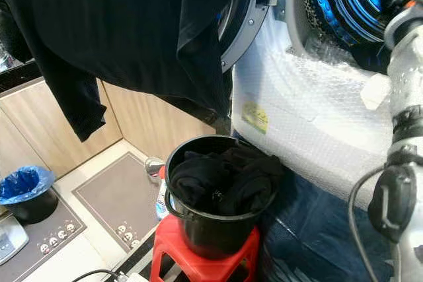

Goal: Clothes washing

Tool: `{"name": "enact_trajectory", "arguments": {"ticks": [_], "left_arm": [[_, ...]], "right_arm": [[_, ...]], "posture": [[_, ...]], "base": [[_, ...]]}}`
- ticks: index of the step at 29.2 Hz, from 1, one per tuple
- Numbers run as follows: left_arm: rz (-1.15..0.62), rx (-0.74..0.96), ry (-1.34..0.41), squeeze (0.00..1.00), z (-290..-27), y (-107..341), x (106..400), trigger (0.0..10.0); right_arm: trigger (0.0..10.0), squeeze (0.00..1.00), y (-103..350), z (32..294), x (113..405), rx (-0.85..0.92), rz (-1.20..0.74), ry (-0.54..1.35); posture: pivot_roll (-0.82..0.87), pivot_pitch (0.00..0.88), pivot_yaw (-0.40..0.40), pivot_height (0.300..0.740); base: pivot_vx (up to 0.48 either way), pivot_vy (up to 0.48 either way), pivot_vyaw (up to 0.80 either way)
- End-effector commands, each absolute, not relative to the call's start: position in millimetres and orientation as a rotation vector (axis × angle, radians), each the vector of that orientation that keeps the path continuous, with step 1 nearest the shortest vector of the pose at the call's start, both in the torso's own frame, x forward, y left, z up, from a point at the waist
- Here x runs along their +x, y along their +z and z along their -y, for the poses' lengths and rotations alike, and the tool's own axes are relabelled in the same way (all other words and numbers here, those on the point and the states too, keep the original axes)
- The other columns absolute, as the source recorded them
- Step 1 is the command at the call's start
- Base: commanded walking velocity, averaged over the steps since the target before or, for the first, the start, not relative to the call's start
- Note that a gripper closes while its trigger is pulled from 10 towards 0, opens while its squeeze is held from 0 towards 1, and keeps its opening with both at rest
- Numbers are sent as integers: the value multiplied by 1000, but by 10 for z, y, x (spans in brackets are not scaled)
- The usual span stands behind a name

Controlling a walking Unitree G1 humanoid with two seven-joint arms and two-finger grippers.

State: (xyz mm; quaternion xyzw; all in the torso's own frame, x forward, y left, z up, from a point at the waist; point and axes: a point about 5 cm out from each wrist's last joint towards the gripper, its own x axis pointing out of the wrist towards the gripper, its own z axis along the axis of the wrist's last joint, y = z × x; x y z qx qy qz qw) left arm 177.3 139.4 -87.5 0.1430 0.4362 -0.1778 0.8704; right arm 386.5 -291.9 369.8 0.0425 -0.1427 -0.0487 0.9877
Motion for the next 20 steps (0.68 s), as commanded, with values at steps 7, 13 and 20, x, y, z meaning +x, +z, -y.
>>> {"name": "enact_trajectory", "arguments": {"ticks": [7, 13, 20], "left_arm": [[-996, 325, -414, 0, -1396, -966, 1586, 10000], [-997, 327, -416, 0, -1394, -969, 1578, 10000], [-998, 328, -418, 0, -1390, -971, 1576, 10000]], "right_arm": [[10000, 0, 3579, 2953, 3771, 25, 155, 70], [10000, 0, 3540, 3030, 3691, 2, 68, 95], [10000, 0, 3494, 3071, 3665, -25, -22, 100]], "posture": [[-96, 36, 37, 740], [-96, 30, 36, 740], [-101, 29, 36, 740]], "base": [[0, 0, 0], [0, 0, 0], [0, 0, 0]]}}
